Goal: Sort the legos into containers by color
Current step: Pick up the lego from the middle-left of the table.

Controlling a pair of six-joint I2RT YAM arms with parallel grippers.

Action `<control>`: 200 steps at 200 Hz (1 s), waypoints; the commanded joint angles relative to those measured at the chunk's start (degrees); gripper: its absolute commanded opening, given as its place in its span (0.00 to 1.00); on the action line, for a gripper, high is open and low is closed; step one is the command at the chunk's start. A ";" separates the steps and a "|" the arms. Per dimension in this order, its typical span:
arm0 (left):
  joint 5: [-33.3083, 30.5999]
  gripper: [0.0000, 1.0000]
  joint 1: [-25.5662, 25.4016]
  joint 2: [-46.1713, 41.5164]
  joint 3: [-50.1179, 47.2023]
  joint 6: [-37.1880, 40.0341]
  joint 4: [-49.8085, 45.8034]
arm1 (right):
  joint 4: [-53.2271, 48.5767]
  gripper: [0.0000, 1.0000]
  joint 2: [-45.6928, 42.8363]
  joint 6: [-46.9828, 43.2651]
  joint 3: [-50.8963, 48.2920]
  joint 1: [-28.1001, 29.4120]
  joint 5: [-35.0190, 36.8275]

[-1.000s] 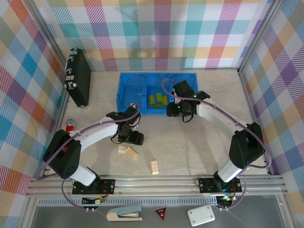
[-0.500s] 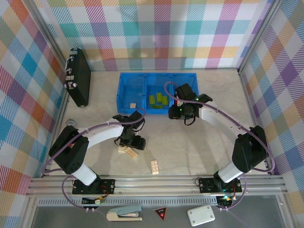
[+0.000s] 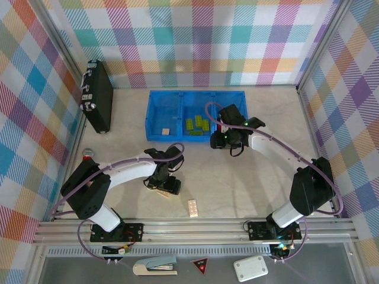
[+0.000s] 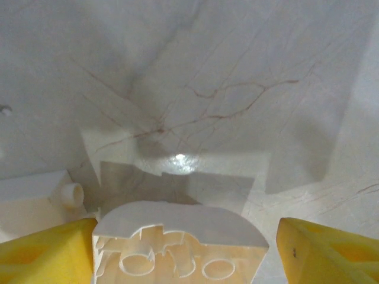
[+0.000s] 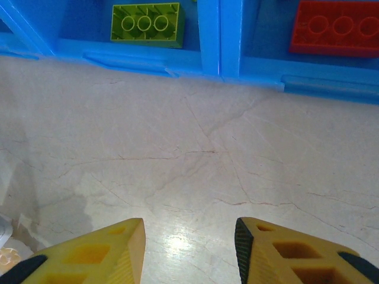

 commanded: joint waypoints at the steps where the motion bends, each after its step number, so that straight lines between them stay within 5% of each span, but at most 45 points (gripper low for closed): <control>1: -0.59 0.77 -1.46 -1.43 -0.82 -2.75 -2.08 | 0.00 0.46 -1.37 0.33 -0.49 -0.30 0.03; 200: -2.98 0.70 -4.36 -0.44 0.31 -5.82 -3.13 | -0.01 0.46 -1.54 0.64 -0.66 -0.25 -0.79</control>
